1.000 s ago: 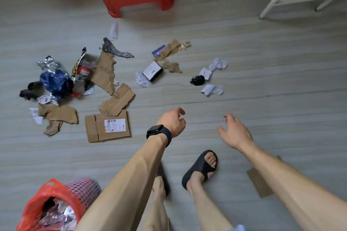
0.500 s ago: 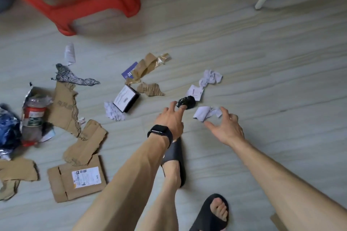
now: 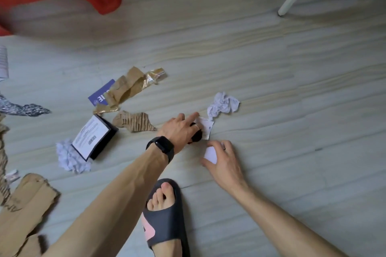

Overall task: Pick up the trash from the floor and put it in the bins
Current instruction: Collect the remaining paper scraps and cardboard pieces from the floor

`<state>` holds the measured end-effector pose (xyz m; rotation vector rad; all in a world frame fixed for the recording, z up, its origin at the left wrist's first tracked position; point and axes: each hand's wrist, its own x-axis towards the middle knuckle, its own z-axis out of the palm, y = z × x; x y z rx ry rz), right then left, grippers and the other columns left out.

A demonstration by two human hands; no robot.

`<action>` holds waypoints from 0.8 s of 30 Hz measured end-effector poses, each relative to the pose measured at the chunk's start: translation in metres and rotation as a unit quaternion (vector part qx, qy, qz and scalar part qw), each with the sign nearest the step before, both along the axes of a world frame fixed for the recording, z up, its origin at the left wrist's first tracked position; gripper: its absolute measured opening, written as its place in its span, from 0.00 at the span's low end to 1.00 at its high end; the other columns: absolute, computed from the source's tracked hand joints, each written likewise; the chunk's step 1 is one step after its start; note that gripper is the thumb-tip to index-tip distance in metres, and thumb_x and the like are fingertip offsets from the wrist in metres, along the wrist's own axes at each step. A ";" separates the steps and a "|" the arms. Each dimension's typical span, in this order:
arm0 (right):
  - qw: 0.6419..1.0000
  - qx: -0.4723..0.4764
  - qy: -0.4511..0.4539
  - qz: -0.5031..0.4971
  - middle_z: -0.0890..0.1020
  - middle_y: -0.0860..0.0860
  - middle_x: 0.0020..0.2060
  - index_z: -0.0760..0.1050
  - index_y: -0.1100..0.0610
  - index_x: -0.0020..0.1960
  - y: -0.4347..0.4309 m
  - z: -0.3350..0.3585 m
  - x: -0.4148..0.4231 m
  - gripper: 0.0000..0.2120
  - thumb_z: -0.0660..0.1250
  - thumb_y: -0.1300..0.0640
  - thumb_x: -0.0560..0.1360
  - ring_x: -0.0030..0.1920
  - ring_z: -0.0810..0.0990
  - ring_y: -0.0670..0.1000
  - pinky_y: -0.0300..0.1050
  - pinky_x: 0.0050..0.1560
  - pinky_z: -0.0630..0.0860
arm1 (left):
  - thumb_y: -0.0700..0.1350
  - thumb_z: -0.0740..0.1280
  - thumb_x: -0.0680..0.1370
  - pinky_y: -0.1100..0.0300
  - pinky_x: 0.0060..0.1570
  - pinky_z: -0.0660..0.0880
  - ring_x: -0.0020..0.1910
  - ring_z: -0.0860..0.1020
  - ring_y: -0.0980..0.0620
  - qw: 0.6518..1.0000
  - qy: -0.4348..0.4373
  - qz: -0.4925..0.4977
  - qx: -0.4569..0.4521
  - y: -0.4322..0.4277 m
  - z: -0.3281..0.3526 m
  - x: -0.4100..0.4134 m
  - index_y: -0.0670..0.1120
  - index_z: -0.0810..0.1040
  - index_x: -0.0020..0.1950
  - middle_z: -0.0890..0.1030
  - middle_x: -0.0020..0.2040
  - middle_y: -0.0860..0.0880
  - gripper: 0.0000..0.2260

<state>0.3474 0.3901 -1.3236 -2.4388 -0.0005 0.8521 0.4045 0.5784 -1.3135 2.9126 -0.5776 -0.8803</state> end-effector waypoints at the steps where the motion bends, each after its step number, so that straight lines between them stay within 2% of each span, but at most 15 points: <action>1: 1.000 0.003 0.012 0.001 0.71 0.50 0.54 0.73 0.49 0.63 -0.005 0.001 0.002 0.24 0.75 0.52 0.69 0.58 0.72 0.55 0.44 0.53 0.67 | 0.45 0.59 0.83 0.53 0.49 0.71 0.63 0.69 0.44 1.000 -0.022 -0.012 0.002 -0.002 -0.001 0.000 0.52 0.64 0.74 0.57 0.76 0.50 0.19; 4: 0.998 0.017 0.052 0.005 0.77 0.49 0.54 0.71 0.45 0.64 -0.014 0.006 0.012 0.27 0.75 0.52 0.67 0.58 0.75 0.53 0.43 0.53 0.70 | 0.45 0.58 0.82 0.54 0.45 0.69 0.58 0.73 0.45 0.999 -0.043 -0.016 -0.003 -0.003 -0.008 -0.012 0.48 0.70 0.70 0.71 0.65 0.48 0.16; 7: 0.998 0.026 0.059 0.008 0.79 0.45 0.50 0.71 0.44 0.61 -0.022 0.020 0.029 0.24 0.74 0.51 0.68 0.54 0.77 0.50 0.43 0.51 0.73 | 0.50 0.74 0.72 0.57 0.36 0.72 0.44 0.77 0.48 0.997 -0.074 0.004 -0.031 0.001 -0.014 -0.024 0.52 0.82 0.54 0.78 0.50 0.51 0.11; 8: 0.998 0.031 0.058 0.006 0.78 0.43 0.48 0.72 0.45 0.61 -0.025 0.026 0.036 0.22 0.74 0.51 0.69 0.53 0.77 0.49 0.42 0.51 0.72 | 0.50 0.77 0.67 0.58 0.34 0.73 0.42 0.77 0.49 0.995 -0.088 0.003 -0.035 0.002 -0.020 -0.028 0.52 0.84 0.48 0.78 0.50 0.52 0.11; 9: 0.998 0.033 0.056 0.007 0.77 0.41 0.48 0.72 0.46 0.62 -0.028 0.033 0.043 0.22 0.73 0.52 0.70 0.52 0.76 0.48 0.41 0.50 0.71 | 0.49 0.79 0.65 0.58 0.35 0.74 0.44 0.77 0.49 0.994 -0.100 0.014 -0.036 0.002 -0.021 -0.031 0.52 0.84 0.44 0.79 0.54 0.51 0.10; 11: 0.998 0.040 0.057 -0.004 0.79 0.42 0.50 0.73 0.45 0.62 -0.031 0.046 0.061 0.20 0.72 0.53 0.71 0.52 0.76 0.47 0.39 0.49 0.70 | 0.47 0.76 0.67 0.54 0.47 0.77 0.56 0.77 0.46 0.992 -0.113 0.029 -0.057 -0.006 -0.017 -0.031 0.50 0.84 0.46 0.75 0.67 0.48 0.09; 13: 0.997 0.043 0.063 -0.011 0.80 0.47 0.51 0.73 0.46 0.62 -0.030 0.055 0.084 0.21 0.70 0.57 0.71 0.51 0.78 0.50 0.39 0.48 0.71 | 0.44 0.68 0.75 0.50 0.64 0.70 0.70 0.68 0.44 0.992 -0.106 0.016 -0.061 -0.017 -0.017 -0.027 0.46 0.80 0.59 0.63 0.77 0.47 0.13; 14: 0.998 0.034 0.057 0.001 0.80 0.49 0.52 0.72 0.46 0.64 -0.030 0.058 0.097 0.23 0.69 0.58 0.71 0.52 0.78 0.51 0.39 0.48 0.71 | 0.42 0.65 0.77 0.50 0.67 0.66 0.72 0.64 0.44 0.993 -0.108 0.008 -0.054 -0.021 -0.017 -0.025 0.45 0.76 0.64 0.60 0.78 0.47 0.15; 15: 0.998 0.021 0.047 0.022 0.80 0.51 0.54 0.69 0.47 0.67 -0.027 0.059 0.110 0.26 0.69 0.58 0.71 0.53 0.79 0.53 0.41 0.49 0.72 | 0.40 0.65 0.76 0.51 0.66 0.66 0.71 0.66 0.44 0.993 -0.104 0.015 -0.058 -0.024 -0.015 -0.023 0.44 0.76 0.64 0.63 0.77 0.47 0.16; 16: 0.998 0.008 0.031 0.050 0.80 0.53 0.55 0.65 0.48 0.71 -0.022 0.060 0.123 0.30 0.69 0.57 0.72 0.54 0.79 0.56 0.42 0.50 0.72 | 0.39 0.66 0.74 0.52 0.61 0.71 0.67 0.71 0.44 0.992 -0.104 0.026 -0.066 -0.025 -0.016 -0.022 0.45 0.78 0.60 0.69 0.73 0.47 0.15; 18: 0.995 -0.023 0.009 0.101 0.81 0.57 0.54 0.51 0.49 0.79 -0.011 0.057 0.142 0.42 0.70 0.56 0.72 0.54 0.79 0.60 0.45 0.51 0.73 | 0.40 0.72 0.68 0.55 0.46 0.76 0.51 0.79 0.46 0.992 -0.103 0.028 -0.072 -0.027 -0.015 -0.021 0.47 0.82 0.48 0.80 0.58 0.49 0.10; 20: 0.989 -0.058 0.002 0.135 0.81 0.59 0.54 0.42 0.50 0.81 -0.002 0.047 0.152 0.48 0.71 0.56 0.72 0.54 0.79 0.62 0.47 0.51 0.73 | 0.40 0.75 0.63 0.59 0.36 0.75 0.40 0.79 0.49 0.989 -0.121 0.027 -0.075 -0.025 -0.015 -0.022 0.49 0.81 0.43 0.82 0.47 0.51 0.10; 21: 0.988 -0.079 0.003 0.131 0.80 0.60 0.57 0.43 0.51 0.81 0.000 0.041 0.155 0.48 0.71 0.55 0.72 0.56 0.79 0.62 0.48 0.53 0.73 | 0.40 0.75 0.62 0.59 0.34 0.74 0.38 0.78 0.49 0.988 -0.130 0.035 -0.075 -0.024 -0.015 -0.023 0.49 0.80 0.43 0.82 0.45 0.51 0.12; 23: 0.990 -0.108 -0.001 0.090 0.78 0.60 0.62 0.55 0.52 0.79 0.003 0.034 0.157 0.40 0.72 0.53 0.72 0.62 0.76 0.62 0.48 0.56 0.72 | 0.40 0.75 0.62 0.59 0.32 0.72 0.35 0.78 0.48 0.985 -0.140 0.050 -0.085 -0.020 -0.014 -0.030 0.48 0.80 0.45 0.81 0.41 0.50 0.14; 24: 0.992 -0.111 -0.011 0.066 0.79 0.60 0.60 0.62 0.53 0.75 0.007 0.031 0.153 0.34 0.71 0.52 0.73 0.62 0.76 0.61 0.47 0.56 0.71 | 0.40 0.75 0.63 0.59 0.31 0.71 0.35 0.77 0.47 0.983 -0.141 0.069 -0.094 -0.014 -0.015 -0.036 0.48 0.80 0.47 0.80 0.41 0.49 0.15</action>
